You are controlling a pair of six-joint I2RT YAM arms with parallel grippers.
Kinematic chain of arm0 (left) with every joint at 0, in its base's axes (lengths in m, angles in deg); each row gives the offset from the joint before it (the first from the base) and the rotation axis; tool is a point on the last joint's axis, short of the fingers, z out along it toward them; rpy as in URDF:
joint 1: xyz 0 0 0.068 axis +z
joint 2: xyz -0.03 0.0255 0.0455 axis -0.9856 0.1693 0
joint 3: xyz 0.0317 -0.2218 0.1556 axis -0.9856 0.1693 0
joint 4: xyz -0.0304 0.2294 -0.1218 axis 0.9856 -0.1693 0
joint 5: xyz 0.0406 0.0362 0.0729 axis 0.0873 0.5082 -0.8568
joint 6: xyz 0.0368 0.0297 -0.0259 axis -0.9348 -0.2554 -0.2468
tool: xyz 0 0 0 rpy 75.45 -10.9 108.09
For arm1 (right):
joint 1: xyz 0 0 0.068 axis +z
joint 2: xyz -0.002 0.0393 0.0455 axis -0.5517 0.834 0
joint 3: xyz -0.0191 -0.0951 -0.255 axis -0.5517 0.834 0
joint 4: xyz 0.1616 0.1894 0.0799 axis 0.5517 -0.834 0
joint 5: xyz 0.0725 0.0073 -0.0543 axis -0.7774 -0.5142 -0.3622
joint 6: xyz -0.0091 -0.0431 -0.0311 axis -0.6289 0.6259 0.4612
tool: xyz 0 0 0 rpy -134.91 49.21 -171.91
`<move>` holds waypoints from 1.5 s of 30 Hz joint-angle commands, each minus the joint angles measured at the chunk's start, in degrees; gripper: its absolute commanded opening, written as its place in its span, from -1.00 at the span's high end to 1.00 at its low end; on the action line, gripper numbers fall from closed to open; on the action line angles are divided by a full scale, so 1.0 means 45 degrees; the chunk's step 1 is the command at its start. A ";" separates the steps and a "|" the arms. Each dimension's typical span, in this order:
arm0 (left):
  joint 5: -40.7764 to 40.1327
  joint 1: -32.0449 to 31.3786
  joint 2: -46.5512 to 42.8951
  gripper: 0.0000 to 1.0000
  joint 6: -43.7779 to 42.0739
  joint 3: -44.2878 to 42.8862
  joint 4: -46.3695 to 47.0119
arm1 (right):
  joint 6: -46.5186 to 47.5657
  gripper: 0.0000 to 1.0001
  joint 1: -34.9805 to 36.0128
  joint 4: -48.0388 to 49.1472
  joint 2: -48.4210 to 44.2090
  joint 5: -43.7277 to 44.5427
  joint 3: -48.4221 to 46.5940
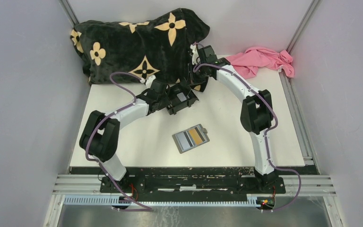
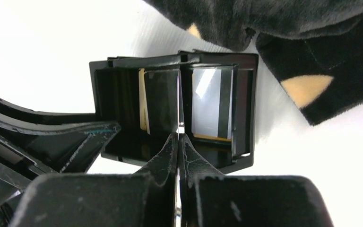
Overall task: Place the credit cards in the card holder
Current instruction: Pick up the credit card from the storage box, then turn over the card slot in the card holder.
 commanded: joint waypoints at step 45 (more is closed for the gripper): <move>-0.2217 -0.6378 -0.4154 0.77 0.3527 0.4906 -0.0291 | -0.0127 0.98 0.3296 0.0867 -0.8084 0.5103 1.1433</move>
